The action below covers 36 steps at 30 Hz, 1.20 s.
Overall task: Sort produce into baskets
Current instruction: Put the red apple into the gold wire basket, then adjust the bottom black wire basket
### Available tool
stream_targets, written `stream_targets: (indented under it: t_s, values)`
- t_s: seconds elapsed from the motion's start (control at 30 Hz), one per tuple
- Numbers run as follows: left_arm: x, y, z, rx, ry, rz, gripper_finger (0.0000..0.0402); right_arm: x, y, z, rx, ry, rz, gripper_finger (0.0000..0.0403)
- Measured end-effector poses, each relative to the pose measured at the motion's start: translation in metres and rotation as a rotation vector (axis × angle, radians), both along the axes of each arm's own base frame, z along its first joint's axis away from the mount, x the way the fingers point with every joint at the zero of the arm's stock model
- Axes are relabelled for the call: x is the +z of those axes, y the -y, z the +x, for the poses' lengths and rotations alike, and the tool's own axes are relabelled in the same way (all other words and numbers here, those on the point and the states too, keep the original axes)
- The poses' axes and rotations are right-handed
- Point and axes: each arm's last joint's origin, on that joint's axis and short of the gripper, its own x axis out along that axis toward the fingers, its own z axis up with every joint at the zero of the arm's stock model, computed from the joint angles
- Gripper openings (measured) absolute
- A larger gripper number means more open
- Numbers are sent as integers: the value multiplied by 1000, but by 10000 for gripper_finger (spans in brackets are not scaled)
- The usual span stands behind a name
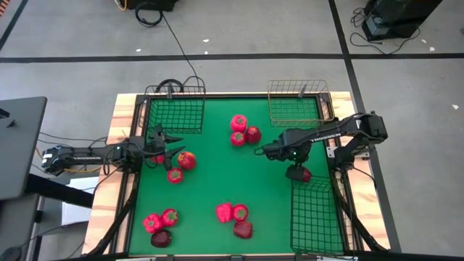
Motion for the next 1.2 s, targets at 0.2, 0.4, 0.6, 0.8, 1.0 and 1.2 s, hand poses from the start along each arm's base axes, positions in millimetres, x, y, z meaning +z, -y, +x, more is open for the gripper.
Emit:
stream_targets:
  t_s: [0.2, 0.4, 0.6, 0.8, 1.0, 1.2]
  values:
    - [0, 0, 0, 11, 3, 2, 166, -1, 2, 2, 16, 22, -56, 299]
    - [1, 0, 0, 14, 5, 3, 166, -6, 8, 17, 26, 149, -173, 290]
    - [1, -1, 0, 22, 6, 5, 166, 11, 10, 32, 57, 256, -209, 286]
    - [1, -1, 0, 30, 8, 3, 166, 27, 12, 35, 67, 250, -258, 286]
    - [1, -1, 0, 31, 8, 0, 166, 29, 6, 31, 87, 225, -254, 285]
    - [1, -1, 0, 32, 10, 0, 166, 36, 2, 32, 121, 235, -322, 285]
